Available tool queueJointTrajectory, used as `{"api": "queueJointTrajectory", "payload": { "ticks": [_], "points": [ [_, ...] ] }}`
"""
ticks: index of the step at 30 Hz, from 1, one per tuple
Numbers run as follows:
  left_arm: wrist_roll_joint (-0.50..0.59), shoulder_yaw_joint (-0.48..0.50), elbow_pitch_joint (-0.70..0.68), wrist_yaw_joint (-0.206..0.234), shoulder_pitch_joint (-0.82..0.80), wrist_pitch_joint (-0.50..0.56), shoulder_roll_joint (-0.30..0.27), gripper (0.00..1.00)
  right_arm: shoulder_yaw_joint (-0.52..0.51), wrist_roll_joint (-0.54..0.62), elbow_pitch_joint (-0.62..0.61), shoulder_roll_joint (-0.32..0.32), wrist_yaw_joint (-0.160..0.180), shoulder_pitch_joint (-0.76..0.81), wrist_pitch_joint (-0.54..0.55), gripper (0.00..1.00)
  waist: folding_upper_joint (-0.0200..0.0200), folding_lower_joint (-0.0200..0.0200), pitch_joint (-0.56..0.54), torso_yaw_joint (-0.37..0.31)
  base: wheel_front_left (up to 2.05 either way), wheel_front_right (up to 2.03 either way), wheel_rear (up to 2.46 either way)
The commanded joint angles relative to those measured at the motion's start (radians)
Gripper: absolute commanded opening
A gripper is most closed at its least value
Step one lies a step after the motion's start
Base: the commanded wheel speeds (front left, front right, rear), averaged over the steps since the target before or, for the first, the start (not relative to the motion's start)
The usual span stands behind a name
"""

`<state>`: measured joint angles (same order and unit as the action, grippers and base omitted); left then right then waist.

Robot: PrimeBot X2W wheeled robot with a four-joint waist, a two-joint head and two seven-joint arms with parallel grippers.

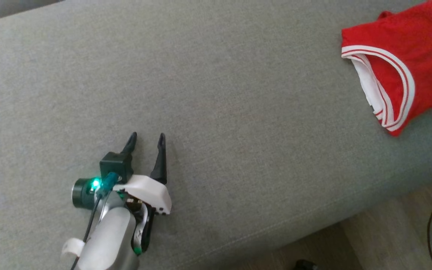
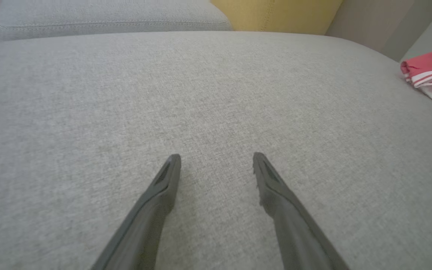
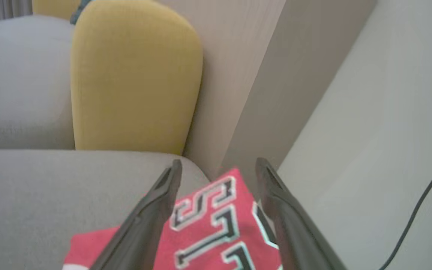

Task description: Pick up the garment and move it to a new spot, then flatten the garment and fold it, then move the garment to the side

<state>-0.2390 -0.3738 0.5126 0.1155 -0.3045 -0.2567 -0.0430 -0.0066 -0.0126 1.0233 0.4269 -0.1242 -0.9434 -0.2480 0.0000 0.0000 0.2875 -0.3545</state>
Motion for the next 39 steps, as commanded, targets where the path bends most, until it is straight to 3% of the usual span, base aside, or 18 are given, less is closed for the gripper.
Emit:
{"api": "queueJointTrajectory", "payload": {
  "ticks": [1,8,9,16,27,34,39],
  "points": [
    [0.004,0.034,-0.034,0.006,0.010,-0.005,-0.007,1.00,-0.010,0.016,-0.075,-0.044,-0.007,0.040,-0.013,1.00,0.0000,0.0000,-0.021,0.009,0.00,0.00,0.00],
    [0.004,0.073,-0.060,0.028,0.027,-0.005,-0.007,1.00,-0.004,0.029,-0.245,-0.207,-0.007,0.184,-0.014,1.00,0.0000,0.0000,-0.070,0.078,0.00,0.00,0.00],
    [0.004,0.073,-0.060,0.028,0.027,-0.005,-0.007,1.00,-0.004,0.029,-0.245,-0.207,-0.007,0.184,-0.014,1.00,0.0000,0.0000,-0.070,0.078,0.00,0.00,0.00],
    [-0.003,0.110,-0.088,0.058,0.046,-0.005,-0.007,1.00,0.034,-0.058,-0.342,-0.327,-0.007,0.344,-0.014,1.00,0.0000,0.0000,-0.106,0.206,0.00,0.00,0.00],
    [-0.005,0.207,-0.138,0.085,0.102,-0.005,-0.007,1.00,0.057,-0.119,-0.392,-0.369,-0.007,0.509,-0.014,1.00,0.0000,0.0000,-0.148,0.343,0.00,0.00,0.00],
    [0.003,0.242,-0.146,0.074,0.131,-0.005,-0.007,1.00,0.069,-0.155,-0.398,-0.376,-0.007,0.545,-0.014,1.00,0.0000,0.0000,-0.183,0.356,0.00,0.00,0.00],
    [-0.029,0.259,-0.160,0.042,0.146,-0.005,-0.007,1.00,0.102,-0.180,-0.393,-0.376,-0.007,0.553,-0.014,1.00,0.0000,0.0000,-0.204,0.349,0.00,0.00,0.00]
  ]
}}
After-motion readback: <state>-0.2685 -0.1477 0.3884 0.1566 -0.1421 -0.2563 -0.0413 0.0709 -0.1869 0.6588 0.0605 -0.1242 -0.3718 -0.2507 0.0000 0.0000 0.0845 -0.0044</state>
